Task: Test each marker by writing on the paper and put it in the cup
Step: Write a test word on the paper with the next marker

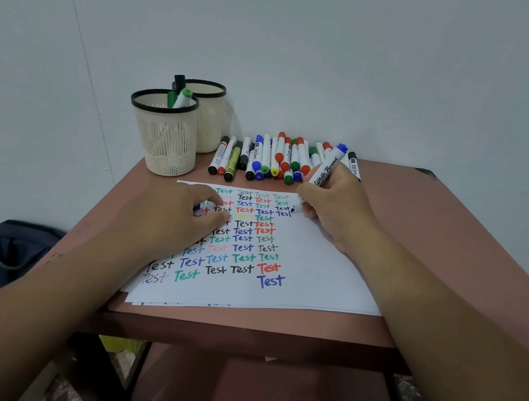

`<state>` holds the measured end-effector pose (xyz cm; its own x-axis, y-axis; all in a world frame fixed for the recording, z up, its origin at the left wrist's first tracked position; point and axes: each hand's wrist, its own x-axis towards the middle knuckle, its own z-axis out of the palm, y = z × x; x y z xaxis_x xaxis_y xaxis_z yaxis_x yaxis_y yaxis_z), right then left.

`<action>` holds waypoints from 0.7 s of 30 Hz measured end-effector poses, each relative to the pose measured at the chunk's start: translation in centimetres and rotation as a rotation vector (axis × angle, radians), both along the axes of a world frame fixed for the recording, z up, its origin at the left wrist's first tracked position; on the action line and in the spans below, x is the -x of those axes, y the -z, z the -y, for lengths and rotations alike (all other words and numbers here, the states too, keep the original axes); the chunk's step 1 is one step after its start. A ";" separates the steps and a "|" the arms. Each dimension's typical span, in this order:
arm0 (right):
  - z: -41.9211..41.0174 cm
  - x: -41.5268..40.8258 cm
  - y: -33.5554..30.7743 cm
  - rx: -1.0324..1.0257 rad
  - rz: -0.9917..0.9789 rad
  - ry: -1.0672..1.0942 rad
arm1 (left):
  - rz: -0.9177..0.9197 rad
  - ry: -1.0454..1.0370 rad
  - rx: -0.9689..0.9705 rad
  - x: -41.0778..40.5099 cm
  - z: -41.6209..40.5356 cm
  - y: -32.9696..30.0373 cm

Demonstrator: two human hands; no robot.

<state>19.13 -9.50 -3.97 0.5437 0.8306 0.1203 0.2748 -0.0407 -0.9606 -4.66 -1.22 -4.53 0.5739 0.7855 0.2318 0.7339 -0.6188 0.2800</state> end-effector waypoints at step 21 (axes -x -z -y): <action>-0.2 0.0 0.2 0.032 0.038 -0.021 | 0.013 -0.012 0.023 0.1 0.1 0.1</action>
<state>19.10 -9.35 -4.15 0.5214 0.8458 0.1131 0.3118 -0.0654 -0.9479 -4.73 -1.34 -4.60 0.5617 0.7974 0.2207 0.7372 -0.6034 0.3040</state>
